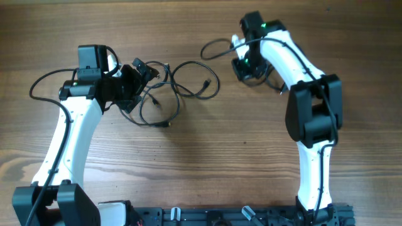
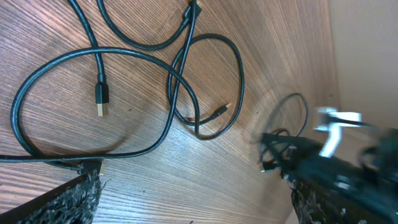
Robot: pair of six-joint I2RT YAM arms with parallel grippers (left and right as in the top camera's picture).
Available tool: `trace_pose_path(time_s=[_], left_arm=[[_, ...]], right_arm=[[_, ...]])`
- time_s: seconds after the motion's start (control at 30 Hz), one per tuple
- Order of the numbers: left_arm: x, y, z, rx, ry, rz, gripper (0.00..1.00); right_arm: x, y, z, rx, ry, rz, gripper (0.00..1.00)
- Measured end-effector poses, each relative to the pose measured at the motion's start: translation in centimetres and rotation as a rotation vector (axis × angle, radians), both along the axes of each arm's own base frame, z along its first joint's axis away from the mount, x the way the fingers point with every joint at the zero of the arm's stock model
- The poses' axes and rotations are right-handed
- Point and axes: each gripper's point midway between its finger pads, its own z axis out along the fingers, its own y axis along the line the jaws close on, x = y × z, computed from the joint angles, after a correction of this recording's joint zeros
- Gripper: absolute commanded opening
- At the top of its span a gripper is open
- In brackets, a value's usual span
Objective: Untangle cables
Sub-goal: 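Drag the separated cable further right with the right gripper and release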
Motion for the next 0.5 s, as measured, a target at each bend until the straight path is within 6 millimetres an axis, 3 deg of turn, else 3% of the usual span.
trace_pose_path(time_s=[0.07, 0.17, 0.2, 0.3, 0.43, 0.5], left_arm=[[0.0, 0.0, 0.0, 0.0, 0.0, 0.0, 1.0], [0.0, 0.0, 0.0, 0.0, 0.0, 0.0, 1.0], [0.0, 0.0, 0.0, 0.0, 0.0, 0.0, 1.0], [0.0, 0.0, 0.0, 0.0, 0.0, 0.0, 1.0], [0.0, 0.0, 0.0, 0.0, 0.0, 0.0, 1.0], [0.0, 0.0, 0.0, 0.0, 0.0, 0.0, 1.0]], right_arm=[[1.2, -0.4, 2.9, 0.019, -0.058, -0.044, 0.04], [3.4, -2.0, 9.4, 0.068, -0.202, -0.144, 0.04], [4.4, -3.5, 13.7, 0.096, -0.306, -0.19, 0.04], [5.7, -7.6, 21.3, 0.151, -0.502, -0.322, 0.04], [6.0, -14.4, 28.8, 0.187, -0.717, -0.494, 0.04], [6.1, -18.1, 31.4, 0.189, -0.804, -0.582, 0.04]])
